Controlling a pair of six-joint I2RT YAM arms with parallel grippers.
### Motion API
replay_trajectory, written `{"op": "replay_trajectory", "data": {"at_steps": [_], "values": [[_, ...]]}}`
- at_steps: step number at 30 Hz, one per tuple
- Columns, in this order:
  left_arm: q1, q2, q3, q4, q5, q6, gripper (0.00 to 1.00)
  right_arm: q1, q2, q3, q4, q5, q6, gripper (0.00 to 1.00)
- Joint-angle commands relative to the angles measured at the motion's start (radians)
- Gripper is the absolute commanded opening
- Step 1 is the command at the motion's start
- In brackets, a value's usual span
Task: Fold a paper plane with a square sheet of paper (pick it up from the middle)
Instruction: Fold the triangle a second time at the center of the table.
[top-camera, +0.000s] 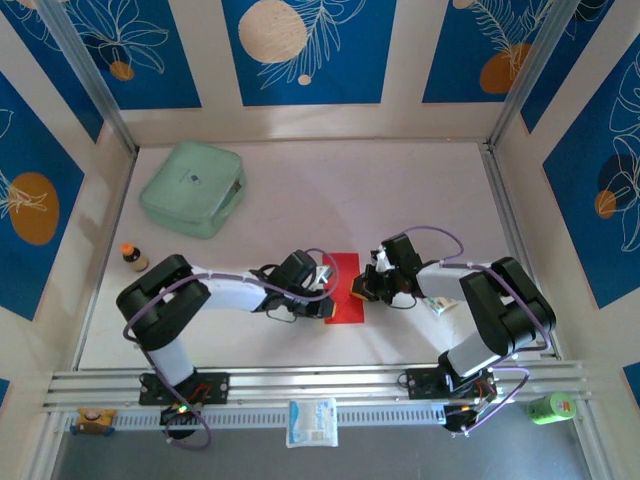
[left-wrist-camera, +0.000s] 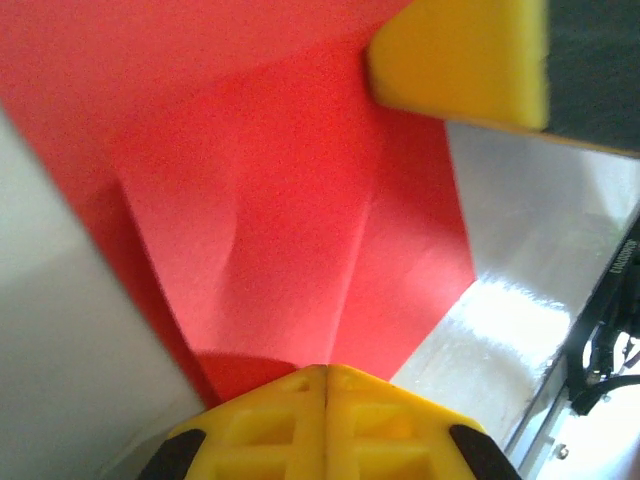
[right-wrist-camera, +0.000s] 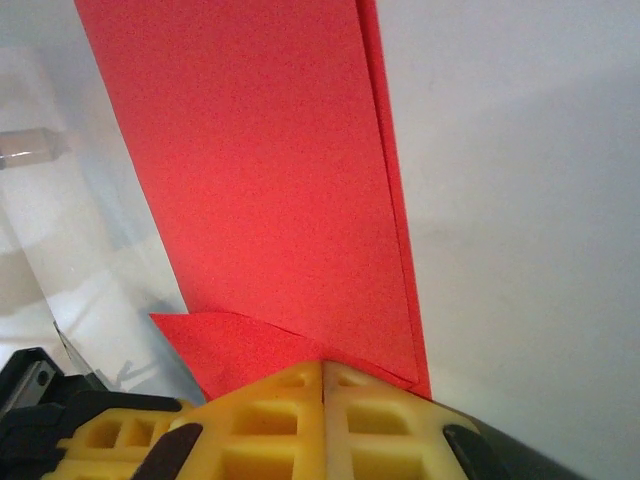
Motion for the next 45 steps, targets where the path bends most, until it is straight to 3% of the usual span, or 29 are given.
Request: {"op": "replay_trajectory", "data": {"at_steps": [1,13,40,45], "values": [[0.007,0.016,0.065,-0.009,0.033,0.005,0.03,-0.008,0.018,-0.034,-0.047,0.024,-0.017,0.0],[0.006,0.149,0.075,-0.03,0.047,-0.027,0.02,-0.009,0.021,-0.044,-0.053,0.03,-0.012,0.0],[0.006,-0.113,-0.134,-0.082,0.05,-0.003,0.08,-0.021,0.029,-0.016,-0.078,0.023,-0.029,0.0],[0.009,-0.221,-0.104,-0.118,-0.02,0.012,0.08,-0.015,-0.002,0.015,-0.068,-0.034,-0.054,0.02]]}}
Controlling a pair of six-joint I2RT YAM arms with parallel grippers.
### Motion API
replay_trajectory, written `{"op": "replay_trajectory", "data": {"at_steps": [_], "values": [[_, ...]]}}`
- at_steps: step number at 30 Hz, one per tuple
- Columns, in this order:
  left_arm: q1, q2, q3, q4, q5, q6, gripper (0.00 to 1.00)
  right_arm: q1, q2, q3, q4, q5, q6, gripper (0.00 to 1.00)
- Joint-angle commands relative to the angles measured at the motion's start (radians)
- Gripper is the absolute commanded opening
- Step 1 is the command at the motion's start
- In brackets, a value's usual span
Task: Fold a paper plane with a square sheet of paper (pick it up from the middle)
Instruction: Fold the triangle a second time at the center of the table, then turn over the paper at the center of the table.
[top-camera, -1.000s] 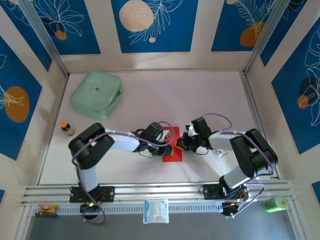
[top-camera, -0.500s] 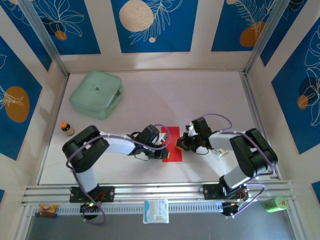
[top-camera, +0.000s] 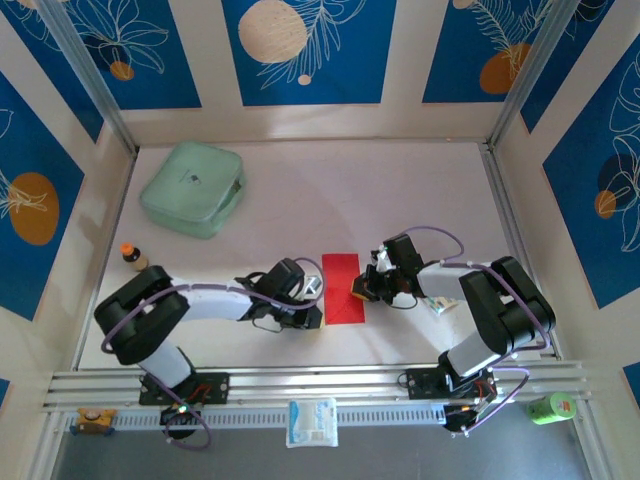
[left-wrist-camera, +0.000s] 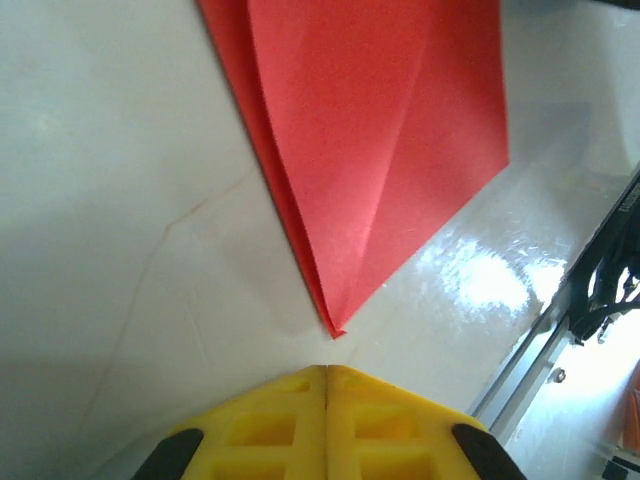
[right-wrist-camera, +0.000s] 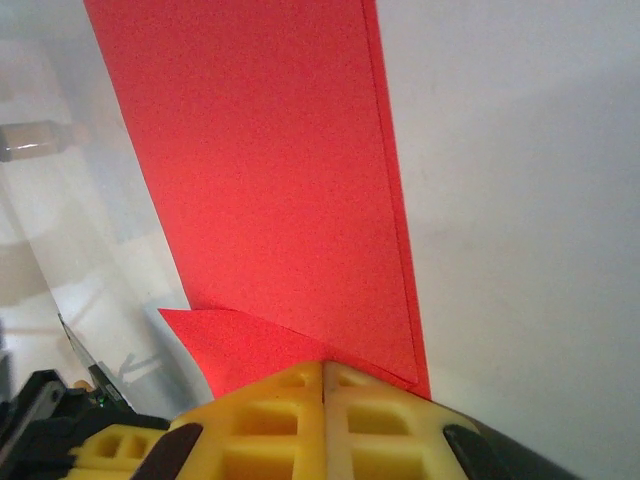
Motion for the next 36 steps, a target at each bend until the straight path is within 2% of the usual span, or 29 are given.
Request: {"op": "replay_trajectory", "data": {"at_steps": [1,5,9,15,23,36], "values": [[0.014,-0.095,0.035,-0.047,-0.063,0.032,0.08,-0.002,-0.024,0.031,-0.084,-0.014,-0.037,0.04],[0.051,-0.139,0.082,-0.069,-0.128,0.045,0.11,0.0,-0.117,0.076,-0.183,0.02,-0.05,0.18],[0.101,-0.053,0.17,-0.052,-0.052,0.063,0.13,-0.002,-0.194,0.079,-0.278,0.042,-0.036,0.24],[0.106,0.105,0.302,-0.082,0.015,0.103,0.13,0.041,-0.316,-0.013,-0.309,0.059,0.064,0.31],[0.105,0.214,0.316,-0.083,0.012,0.119,0.12,0.103,-0.418,-0.089,-0.358,0.127,0.188,0.35],[0.105,0.281,0.258,-0.115,-0.022,0.153,0.09,0.152,-0.385,-0.075,-0.34,0.121,0.206,0.4]]}}
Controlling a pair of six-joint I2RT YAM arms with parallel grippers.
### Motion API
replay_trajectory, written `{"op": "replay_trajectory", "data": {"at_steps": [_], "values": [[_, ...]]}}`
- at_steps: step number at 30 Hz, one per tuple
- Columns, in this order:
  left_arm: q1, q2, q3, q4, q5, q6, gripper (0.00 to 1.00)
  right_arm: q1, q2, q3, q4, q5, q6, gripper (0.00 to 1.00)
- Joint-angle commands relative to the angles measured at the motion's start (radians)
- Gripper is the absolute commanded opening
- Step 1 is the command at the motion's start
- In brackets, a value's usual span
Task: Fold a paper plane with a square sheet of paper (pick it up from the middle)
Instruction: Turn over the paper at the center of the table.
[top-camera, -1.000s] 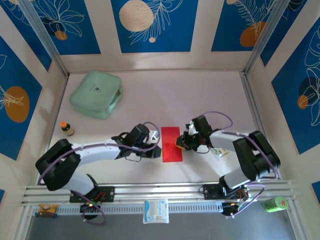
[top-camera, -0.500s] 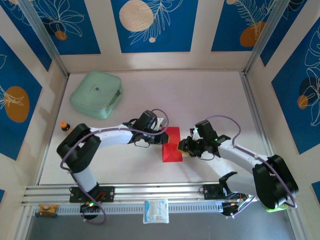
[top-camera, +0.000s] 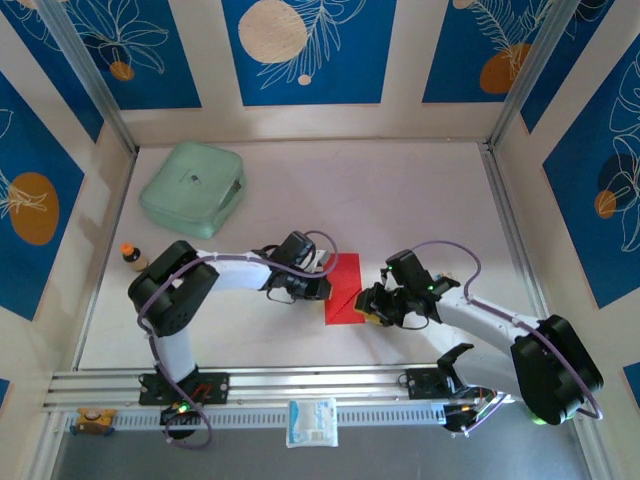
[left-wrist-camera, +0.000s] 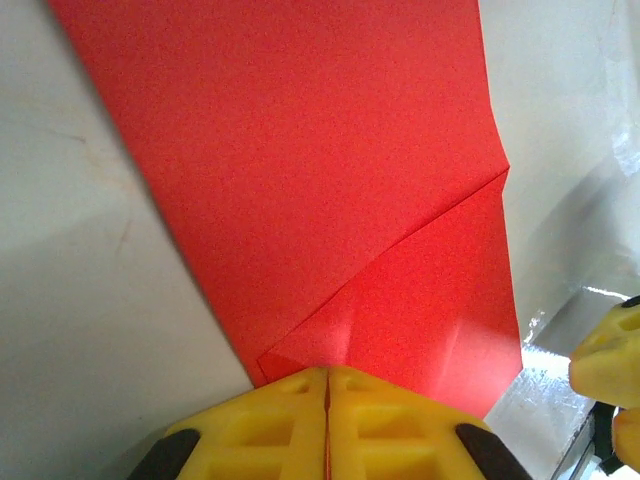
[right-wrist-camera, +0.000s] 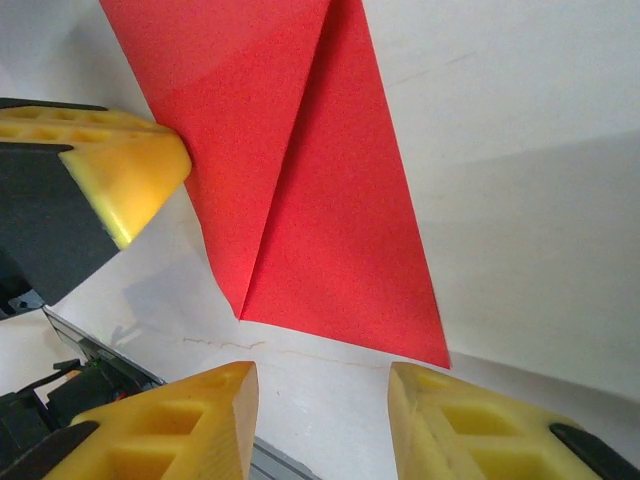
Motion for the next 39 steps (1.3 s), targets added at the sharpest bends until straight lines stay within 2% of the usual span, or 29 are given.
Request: {"op": "replay_trajectory", "data": {"at_steps": [1,8,13,21,25,32,39], "values": [[0.003,0.033,-0.012,-0.041,-0.01,0.025,0.08,0.011,0.021,0.016,-0.002,0.003,0.012,0.4],[0.003,0.028,-0.012,-0.037,-0.007,0.017,0.07,0.018,0.082,0.022,0.031,0.013,0.023,0.4],[0.003,0.03,-0.01,-0.038,-0.003,0.021,0.07,0.022,0.13,0.007,0.146,-0.022,0.049,0.46],[0.004,0.035,-0.013,-0.025,0.004,0.013,0.06,0.021,0.186,0.044,0.206,-0.031,0.035,0.46],[0.003,0.033,-0.011,-0.028,0.005,0.014,0.06,-0.013,0.198,0.07,0.187,-0.025,-0.001,0.51],[0.003,0.033,-0.015,-0.024,0.004,0.008,0.06,-0.083,0.262,0.106,0.225,-0.082,-0.069,0.51],[0.004,0.032,-0.015,-0.016,0.01,0.001,0.06,-0.137,0.301,0.082,0.302,-0.089,-0.059,0.46]]}}
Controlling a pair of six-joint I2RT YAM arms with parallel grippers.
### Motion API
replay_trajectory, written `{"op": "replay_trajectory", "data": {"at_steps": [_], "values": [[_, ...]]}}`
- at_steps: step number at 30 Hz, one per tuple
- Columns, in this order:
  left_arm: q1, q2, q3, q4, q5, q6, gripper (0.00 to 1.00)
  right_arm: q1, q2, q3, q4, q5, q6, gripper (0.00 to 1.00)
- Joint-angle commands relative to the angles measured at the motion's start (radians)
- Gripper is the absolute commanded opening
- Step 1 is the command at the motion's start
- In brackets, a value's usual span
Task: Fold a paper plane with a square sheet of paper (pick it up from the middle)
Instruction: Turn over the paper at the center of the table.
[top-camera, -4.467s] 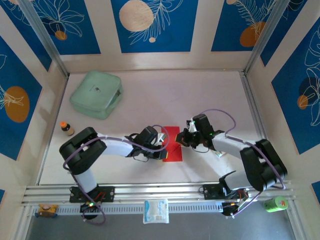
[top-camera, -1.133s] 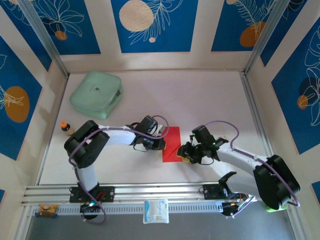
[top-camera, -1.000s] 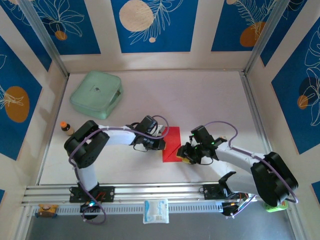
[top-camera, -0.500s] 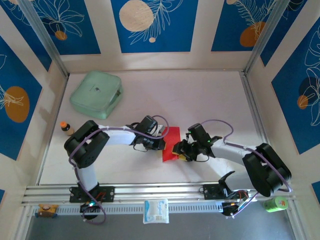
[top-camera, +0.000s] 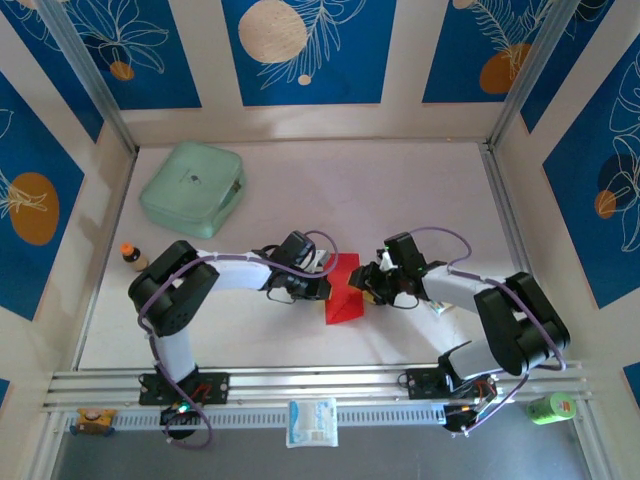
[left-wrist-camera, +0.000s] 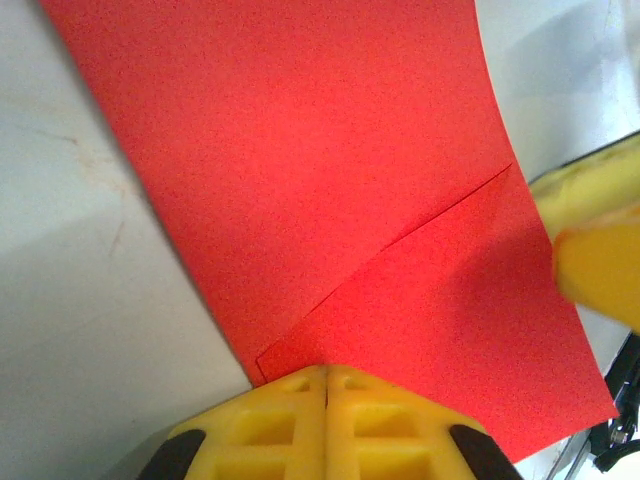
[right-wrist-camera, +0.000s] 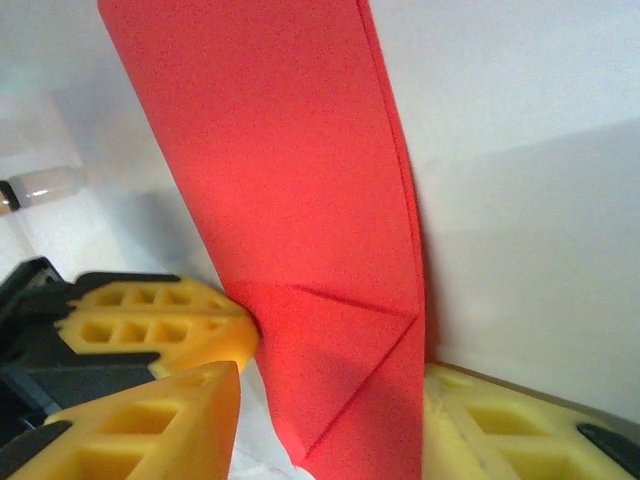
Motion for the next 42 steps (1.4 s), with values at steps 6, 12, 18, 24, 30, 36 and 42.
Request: {"op": "replay_trajectory", "data": {"at_steps": [6,12,18,24,30,36,42], "values": [[0.003,0.022,-0.02,-0.016,0.003,-0.005,0.06,-0.027,0.043,-0.016,0.089,-0.065,-0.034,0.37],[0.004,0.021,-0.019,-0.013,0.006,-0.01,0.06,-0.034,0.076,-0.031,0.115,-0.072,-0.044,0.31],[0.003,0.017,-0.019,-0.013,0.007,-0.011,0.06,-0.043,0.065,-0.049,0.127,-0.077,-0.059,0.23],[0.004,-0.004,-0.03,0.016,0.02,-0.021,0.09,-0.055,0.052,-0.046,0.129,-0.111,-0.087,0.11],[0.004,-0.109,-0.061,0.053,-0.013,-0.032,0.22,-0.055,-0.026,-0.008,0.031,-0.098,-0.132,0.04],[0.003,-0.324,-0.109,-0.023,-0.192,0.014,0.32,-0.019,-0.197,0.105,-0.282,0.09,-0.266,0.04],[0.004,-0.516,-0.169,-0.09,-0.405,0.028,0.36,0.102,-0.255,0.284,-0.591,0.423,-0.385,0.04]]}}
